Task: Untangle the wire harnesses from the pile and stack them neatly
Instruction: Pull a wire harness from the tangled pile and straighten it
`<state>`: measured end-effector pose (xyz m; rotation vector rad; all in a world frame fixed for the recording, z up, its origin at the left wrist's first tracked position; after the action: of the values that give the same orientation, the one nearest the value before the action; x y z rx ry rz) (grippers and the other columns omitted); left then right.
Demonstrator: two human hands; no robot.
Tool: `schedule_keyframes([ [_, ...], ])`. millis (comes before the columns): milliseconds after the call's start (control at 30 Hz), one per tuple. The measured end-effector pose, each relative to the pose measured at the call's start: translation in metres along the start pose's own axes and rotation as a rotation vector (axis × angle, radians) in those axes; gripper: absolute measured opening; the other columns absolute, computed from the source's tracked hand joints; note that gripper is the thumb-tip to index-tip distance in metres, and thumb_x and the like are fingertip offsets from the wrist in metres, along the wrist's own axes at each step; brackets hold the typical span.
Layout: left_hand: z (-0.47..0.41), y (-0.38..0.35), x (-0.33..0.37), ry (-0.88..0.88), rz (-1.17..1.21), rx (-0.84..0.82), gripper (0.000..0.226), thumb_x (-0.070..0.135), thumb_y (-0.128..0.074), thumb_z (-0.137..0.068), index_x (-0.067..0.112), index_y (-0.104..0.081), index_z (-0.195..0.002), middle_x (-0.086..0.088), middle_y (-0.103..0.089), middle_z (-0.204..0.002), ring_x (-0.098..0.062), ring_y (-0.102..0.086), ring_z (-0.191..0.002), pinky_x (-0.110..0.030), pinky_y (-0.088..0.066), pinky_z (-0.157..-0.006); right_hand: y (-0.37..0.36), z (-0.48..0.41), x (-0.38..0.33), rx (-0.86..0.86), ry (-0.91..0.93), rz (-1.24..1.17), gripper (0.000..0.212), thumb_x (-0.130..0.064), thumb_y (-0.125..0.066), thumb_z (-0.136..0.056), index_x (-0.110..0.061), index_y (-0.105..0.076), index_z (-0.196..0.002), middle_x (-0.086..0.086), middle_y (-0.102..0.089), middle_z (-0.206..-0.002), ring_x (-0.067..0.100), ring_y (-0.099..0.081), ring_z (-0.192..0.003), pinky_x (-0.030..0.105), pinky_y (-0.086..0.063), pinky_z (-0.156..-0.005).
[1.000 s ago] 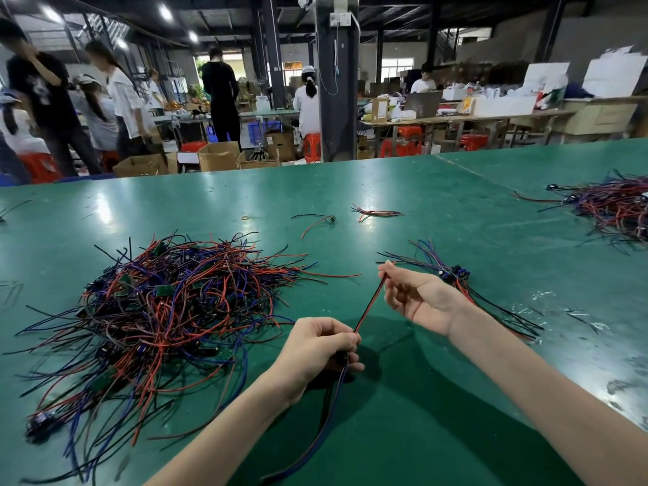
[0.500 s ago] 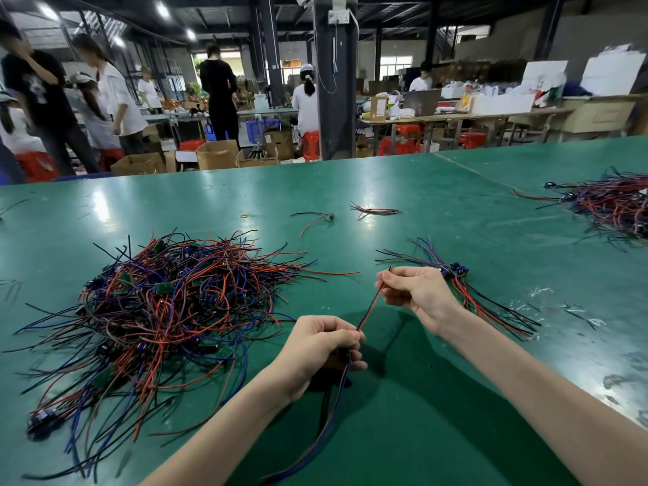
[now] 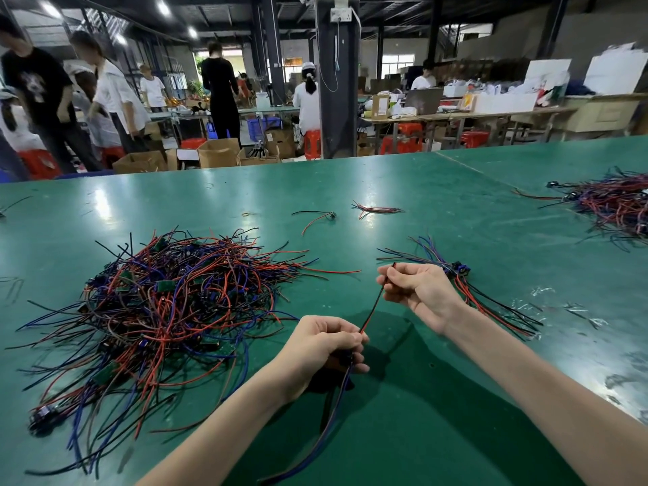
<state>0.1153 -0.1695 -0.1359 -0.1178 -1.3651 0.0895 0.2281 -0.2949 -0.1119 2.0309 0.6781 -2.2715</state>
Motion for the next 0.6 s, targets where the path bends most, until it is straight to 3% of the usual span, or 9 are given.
schedule_keyframes([
  [167, 0.0000, -0.0004, -0.0005, 0.001, 0.008, 0.010, 0.012, -0.008, -0.056, -0.087, -0.006, -0.062, -0.077, -0.009, -0.059, -0.059, -0.014, -0.058, -0.050, -0.030, -0.057, -0.056, 0.0029, 0.0019, -0.0013, 0.049, 0.037, 0.010, 0.007, 0.000, -0.063, -0.084, 0.001, -0.064, -0.077, 0.007, -0.068, -0.060, 0.007, -0.054, -0.044, 0.020, -0.049, -0.047],
  [600, 0.0011, -0.0027, 0.0017, -0.005, 0.016, 0.004, 0.009, -0.010, -0.056, -0.086, -0.006, -0.058, -0.080, -0.007, -0.061, -0.059, -0.014, -0.058, -0.049, -0.029, -0.056, -0.053, 0.0041, 0.0025, -0.0040, 0.101, 0.096, 0.054, 0.020, -0.001, -0.067, -0.082, -0.007, -0.057, -0.067, 0.000, -0.064, -0.053, 0.004, -0.045, -0.037, 0.017, -0.044, -0.043],
])
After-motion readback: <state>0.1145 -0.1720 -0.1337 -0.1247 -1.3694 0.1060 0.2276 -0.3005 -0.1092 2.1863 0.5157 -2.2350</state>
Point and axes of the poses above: each hand's wrist, its own z-axis away from the middle knuckle, its own y-axis out of the back of the hand, x = y × z, the point moved 9 cm from there along -z, towards the middle knuckle
